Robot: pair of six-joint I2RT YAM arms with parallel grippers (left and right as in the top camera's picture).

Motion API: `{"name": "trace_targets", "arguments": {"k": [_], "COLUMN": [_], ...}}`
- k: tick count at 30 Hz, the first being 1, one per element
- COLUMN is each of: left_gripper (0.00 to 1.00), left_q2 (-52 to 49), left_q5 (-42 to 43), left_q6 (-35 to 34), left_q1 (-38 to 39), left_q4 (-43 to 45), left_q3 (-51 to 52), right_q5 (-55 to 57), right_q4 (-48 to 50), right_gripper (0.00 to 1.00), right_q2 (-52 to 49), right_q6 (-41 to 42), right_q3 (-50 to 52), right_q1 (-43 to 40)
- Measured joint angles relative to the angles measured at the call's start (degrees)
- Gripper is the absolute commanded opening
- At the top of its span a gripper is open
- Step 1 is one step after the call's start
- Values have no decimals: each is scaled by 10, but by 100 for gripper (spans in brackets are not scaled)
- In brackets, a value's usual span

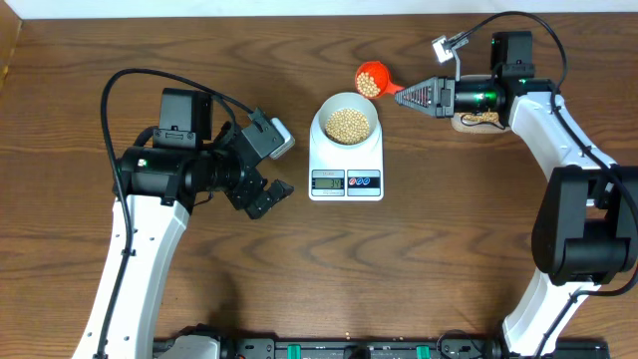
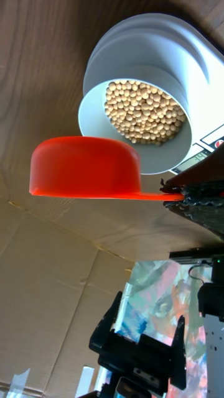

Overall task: Scoop item into bowl and weigh 50g on scale
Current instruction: 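Lift the filled scoop and carry it left toward the white bowl, then position the scoop over the bowl and tilt to pour soybeans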

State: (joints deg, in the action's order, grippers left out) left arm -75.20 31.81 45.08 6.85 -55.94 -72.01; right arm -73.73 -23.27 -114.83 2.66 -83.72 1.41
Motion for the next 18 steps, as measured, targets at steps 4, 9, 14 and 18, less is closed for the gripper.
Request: {"name": "trace_targets", "arguments": {"k": [4,9,14,18], "left_gripper": [98,98,98,98], "left_q2": [0,0,0,0], "left_q5": [0,0,0,0], "left_q6": [0,0,0,0], "left_q1": [0,0,0,0], "left_q4": [0,0,0,0], "left_q3": [0,0,0,0], "right_q5": [0,0,15,30], "right_q4": [4,5,7,19], "right_gripper": [1,1,1,1], "right_q2": [0,0,0,0], "right_q6": [2,2,2,1], "right_q3": [0,0,0,0], "right_q1": [0,0,0,0]}}
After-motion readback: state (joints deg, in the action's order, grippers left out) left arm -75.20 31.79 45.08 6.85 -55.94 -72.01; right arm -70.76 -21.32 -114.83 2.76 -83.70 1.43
